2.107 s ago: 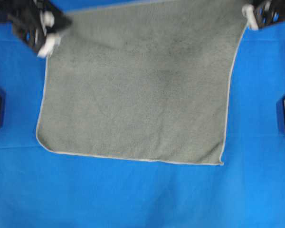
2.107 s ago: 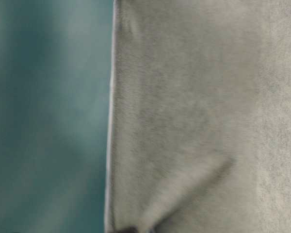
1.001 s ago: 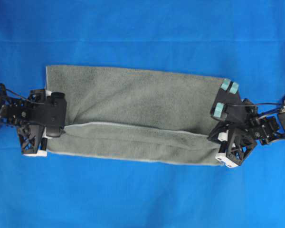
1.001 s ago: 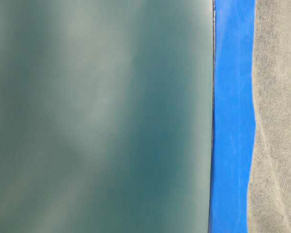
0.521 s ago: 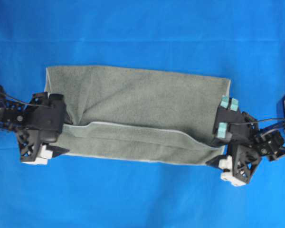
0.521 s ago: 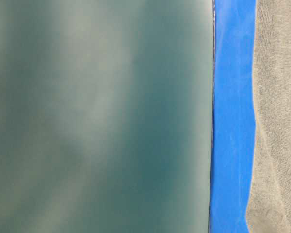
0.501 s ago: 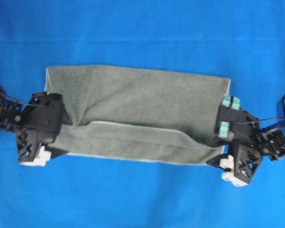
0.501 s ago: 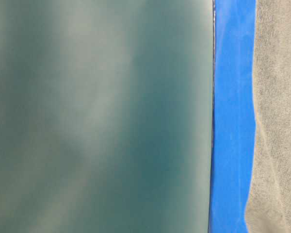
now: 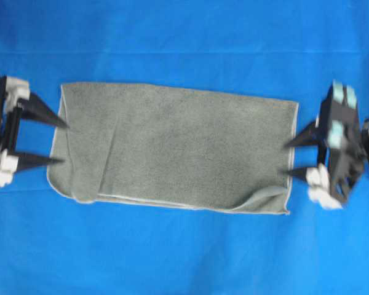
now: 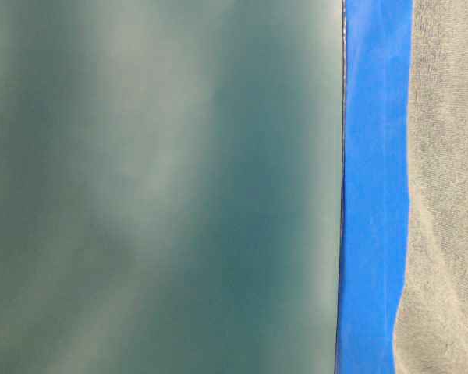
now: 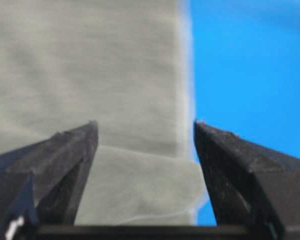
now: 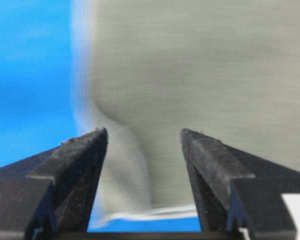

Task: Fold a large towel.
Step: 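Move both grippers to the far corners of the towel and grasp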

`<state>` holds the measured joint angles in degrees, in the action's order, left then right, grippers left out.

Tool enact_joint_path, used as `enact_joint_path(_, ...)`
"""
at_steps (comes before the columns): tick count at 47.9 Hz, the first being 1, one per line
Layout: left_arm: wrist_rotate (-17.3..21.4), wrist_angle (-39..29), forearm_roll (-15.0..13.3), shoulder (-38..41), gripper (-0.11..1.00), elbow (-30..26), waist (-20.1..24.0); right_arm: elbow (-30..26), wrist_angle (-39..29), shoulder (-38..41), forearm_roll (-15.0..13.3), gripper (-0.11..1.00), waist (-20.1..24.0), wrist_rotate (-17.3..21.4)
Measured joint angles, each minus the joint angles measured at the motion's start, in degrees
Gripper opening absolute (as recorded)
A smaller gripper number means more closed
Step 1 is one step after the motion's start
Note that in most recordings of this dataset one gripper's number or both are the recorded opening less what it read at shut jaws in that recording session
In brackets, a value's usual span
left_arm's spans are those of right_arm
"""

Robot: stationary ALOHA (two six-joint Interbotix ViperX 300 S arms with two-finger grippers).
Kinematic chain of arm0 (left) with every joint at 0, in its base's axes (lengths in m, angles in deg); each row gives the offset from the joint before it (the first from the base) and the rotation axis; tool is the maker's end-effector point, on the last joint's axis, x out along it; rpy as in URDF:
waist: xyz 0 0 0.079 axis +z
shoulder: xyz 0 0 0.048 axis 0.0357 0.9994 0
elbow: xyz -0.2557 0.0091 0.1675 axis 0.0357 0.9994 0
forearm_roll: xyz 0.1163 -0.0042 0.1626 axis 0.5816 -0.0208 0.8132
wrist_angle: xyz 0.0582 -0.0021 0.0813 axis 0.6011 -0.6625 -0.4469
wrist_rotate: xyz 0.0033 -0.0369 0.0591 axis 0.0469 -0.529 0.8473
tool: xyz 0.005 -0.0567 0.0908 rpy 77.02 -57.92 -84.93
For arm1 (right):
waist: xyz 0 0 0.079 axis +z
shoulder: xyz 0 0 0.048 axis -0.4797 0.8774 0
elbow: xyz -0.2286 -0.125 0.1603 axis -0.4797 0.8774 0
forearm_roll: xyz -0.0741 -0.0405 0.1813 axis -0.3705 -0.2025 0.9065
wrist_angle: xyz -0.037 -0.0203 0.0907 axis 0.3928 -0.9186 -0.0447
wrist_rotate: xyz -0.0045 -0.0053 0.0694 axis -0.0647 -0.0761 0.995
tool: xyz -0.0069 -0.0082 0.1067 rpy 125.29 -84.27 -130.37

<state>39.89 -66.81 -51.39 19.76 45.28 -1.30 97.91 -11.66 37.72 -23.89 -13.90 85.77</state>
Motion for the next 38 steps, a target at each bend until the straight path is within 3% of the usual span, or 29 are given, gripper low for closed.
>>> enact_joint_path(12, 7.91, 1.58, 0.09, 8.96, 0.72, 2.2, 13.01, 2.11, -3.43, 5.54, -1.41, 0.62, -14.94, 0.0)
enact_joint_path(17, 11.51, 5.1, 0.09, 15.21, 0.72, 2.37, 15.56, 3.25, -1.93, 9.49, -2.11, 0.62, -19.34, 0.0)
enact_joint_path(26, 17.4, 10.72, 0.09, 27.42, 0.73, 2.72, 19.16, 5.1, 5.54, 16.17, -2.46, 0.62, -23.55, -0.09)
enact_joint_path(38, 18.63, 15.29, 0.09, 37.44, 0.73, 2.9, 23.55, 6.86, 10.99, 21.71, -2.46, 0.62, -26.63, -0.09)
